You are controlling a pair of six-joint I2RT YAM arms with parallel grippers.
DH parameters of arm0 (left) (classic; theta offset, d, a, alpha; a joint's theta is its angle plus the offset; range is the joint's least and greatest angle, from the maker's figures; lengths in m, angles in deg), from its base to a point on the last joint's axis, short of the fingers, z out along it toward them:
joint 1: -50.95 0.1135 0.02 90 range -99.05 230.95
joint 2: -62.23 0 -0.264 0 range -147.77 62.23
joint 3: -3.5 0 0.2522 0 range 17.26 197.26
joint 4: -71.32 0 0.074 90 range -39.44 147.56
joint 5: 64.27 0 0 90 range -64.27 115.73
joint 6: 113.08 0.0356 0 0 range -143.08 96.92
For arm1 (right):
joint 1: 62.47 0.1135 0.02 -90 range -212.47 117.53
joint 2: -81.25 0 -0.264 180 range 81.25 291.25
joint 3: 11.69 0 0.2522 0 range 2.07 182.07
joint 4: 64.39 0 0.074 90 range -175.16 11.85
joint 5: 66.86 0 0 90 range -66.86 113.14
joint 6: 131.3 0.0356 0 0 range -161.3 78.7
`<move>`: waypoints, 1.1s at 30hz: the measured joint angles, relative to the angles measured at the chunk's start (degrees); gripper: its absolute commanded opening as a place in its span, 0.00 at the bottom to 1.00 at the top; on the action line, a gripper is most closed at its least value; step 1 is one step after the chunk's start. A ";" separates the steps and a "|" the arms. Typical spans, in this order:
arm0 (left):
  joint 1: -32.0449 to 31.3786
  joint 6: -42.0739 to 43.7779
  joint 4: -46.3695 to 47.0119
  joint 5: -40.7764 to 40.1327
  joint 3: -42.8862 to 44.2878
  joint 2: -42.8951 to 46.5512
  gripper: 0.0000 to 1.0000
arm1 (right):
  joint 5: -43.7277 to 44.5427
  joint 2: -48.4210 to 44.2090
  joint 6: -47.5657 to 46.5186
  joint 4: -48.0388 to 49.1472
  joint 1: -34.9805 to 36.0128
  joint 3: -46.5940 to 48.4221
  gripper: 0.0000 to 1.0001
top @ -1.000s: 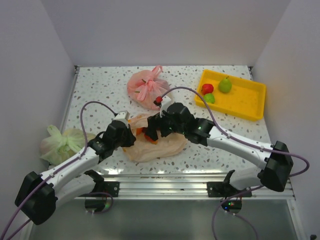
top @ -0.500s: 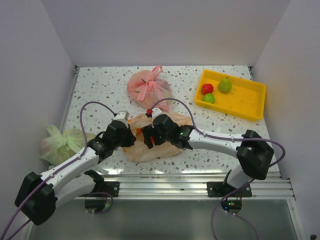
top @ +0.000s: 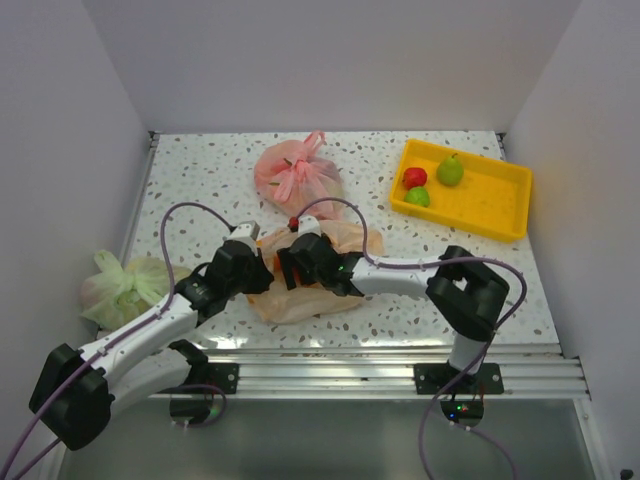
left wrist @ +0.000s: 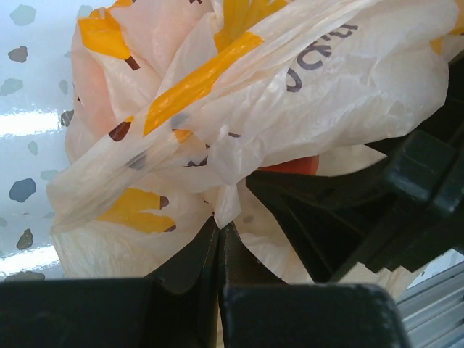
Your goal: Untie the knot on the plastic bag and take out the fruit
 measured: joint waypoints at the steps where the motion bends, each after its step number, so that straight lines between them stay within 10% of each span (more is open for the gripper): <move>1: -0.11 0.00 -0.04 0.04 0.07 0.00 0.02 | 0.46 0.72 0.00 0.52 0.00 0.55 0.86; 16: -0.81 -0.02 -0.66 0.59 0.26 -0.31 0.02 | 2.45 4.46 -1.95 3.80 0.00 2.97 0.22; 33: -1.01 -0.02 -0.55 -0.28 2.16 -4.24 0.02 | -3.61 -24.98 -8.74 -3.23 -0.09 -1.05 0.08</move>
